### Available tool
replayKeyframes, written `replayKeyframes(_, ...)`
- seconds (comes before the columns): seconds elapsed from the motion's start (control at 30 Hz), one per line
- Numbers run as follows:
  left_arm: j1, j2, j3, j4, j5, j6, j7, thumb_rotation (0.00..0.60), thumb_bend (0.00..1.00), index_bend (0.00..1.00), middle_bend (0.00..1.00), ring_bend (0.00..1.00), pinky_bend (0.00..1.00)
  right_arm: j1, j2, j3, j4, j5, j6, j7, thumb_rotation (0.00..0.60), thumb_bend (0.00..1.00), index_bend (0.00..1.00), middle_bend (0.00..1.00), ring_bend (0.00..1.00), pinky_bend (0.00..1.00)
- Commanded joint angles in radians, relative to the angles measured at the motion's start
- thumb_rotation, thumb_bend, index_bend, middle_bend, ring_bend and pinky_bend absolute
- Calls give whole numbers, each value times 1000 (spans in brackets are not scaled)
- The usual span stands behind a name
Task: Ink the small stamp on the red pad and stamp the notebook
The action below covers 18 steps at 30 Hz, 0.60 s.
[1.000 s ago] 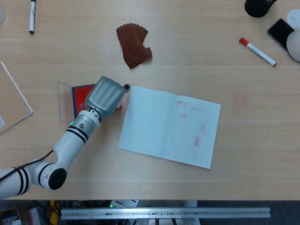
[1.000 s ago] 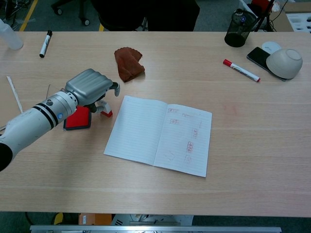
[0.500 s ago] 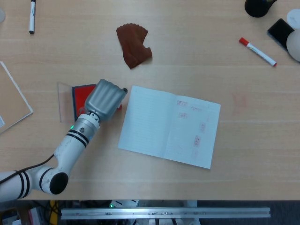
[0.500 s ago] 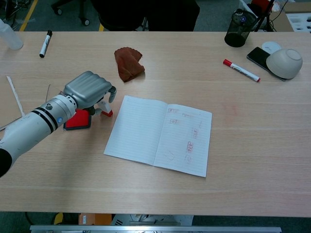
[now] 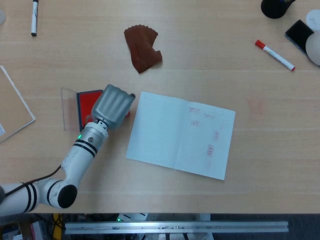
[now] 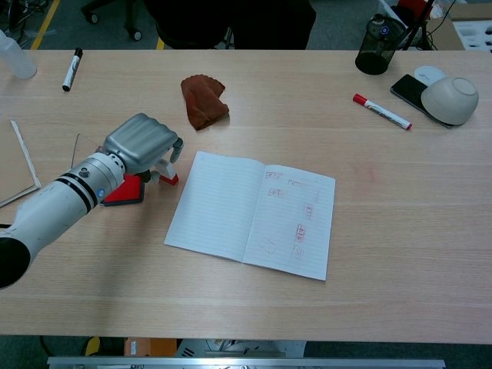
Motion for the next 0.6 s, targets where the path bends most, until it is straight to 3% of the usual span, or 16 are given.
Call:
replayKeyframes(0.03, 0, 4, 6, -5, -5, 1, 7, 600, 234, 473, 928, 974, 1000, -2, 1, -1, -1, 0, 1, 0, 600, 304, 149, 275, 179, 222)
replayKeyframes(0.6, -8, -10, 22, -10, -15, 23, 49, 600, 262, 475, 928, 974, 1000, -16, 4, -4, 2, 1, 12, 8, 600, 304, 149, 275, 179, 222)
